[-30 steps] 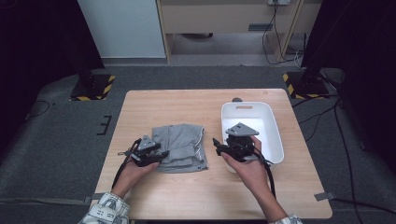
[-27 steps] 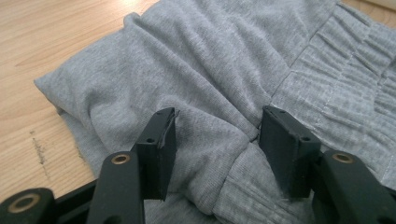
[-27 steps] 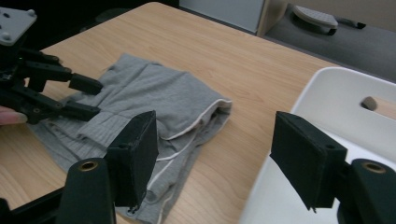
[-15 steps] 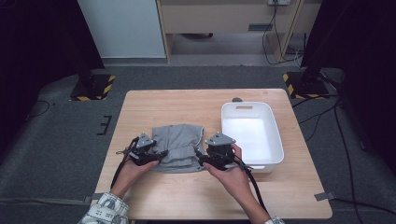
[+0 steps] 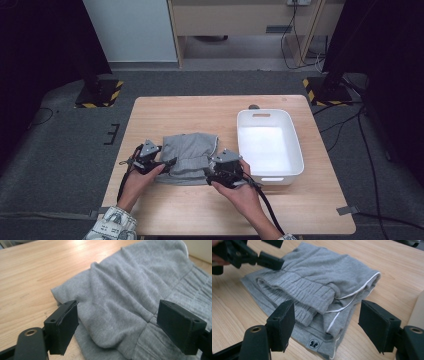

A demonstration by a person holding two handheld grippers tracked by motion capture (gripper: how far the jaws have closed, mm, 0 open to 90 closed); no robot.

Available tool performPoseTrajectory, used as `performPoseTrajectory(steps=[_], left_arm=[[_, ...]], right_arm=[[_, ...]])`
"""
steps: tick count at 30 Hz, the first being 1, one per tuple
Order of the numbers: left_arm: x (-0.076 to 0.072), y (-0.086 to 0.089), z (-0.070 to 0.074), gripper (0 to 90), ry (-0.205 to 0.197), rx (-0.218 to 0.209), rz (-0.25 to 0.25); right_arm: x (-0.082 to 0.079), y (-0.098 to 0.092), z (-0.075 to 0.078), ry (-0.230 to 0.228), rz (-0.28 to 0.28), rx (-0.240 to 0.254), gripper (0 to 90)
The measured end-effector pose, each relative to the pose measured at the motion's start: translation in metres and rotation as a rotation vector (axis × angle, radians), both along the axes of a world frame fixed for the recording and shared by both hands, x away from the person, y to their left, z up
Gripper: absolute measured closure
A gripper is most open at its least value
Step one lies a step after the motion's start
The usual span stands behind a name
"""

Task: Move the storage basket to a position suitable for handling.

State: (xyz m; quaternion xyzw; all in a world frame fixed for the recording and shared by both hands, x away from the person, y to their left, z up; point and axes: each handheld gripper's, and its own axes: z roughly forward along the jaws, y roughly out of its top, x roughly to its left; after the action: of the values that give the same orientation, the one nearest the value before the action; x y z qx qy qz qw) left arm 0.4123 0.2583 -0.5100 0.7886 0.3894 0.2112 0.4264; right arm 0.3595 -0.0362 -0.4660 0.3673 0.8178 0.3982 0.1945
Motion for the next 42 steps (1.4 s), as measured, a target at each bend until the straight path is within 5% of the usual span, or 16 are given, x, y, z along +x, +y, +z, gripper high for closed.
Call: performPoseTrajectory(steps=[13,32,42], left_arm=[[0.001,0.007,0.002,12.8,-0.008,-0.013,0.018],[0.003,0.009,0.001,13.2,-0.016,0.011,0.034],[0.003,0.011,0.003,15.0,-0.026,0.0,0.04]], right_arm=[[-0.002,0.012,-0.02,0.039,0.018,-0.041,29.7],[0.007,0.015,-0.05,0.06,-0.033,-0.114,30.8],[0.012,0.018,-0.061,0.092,-0.033,-0.108,30.4]])
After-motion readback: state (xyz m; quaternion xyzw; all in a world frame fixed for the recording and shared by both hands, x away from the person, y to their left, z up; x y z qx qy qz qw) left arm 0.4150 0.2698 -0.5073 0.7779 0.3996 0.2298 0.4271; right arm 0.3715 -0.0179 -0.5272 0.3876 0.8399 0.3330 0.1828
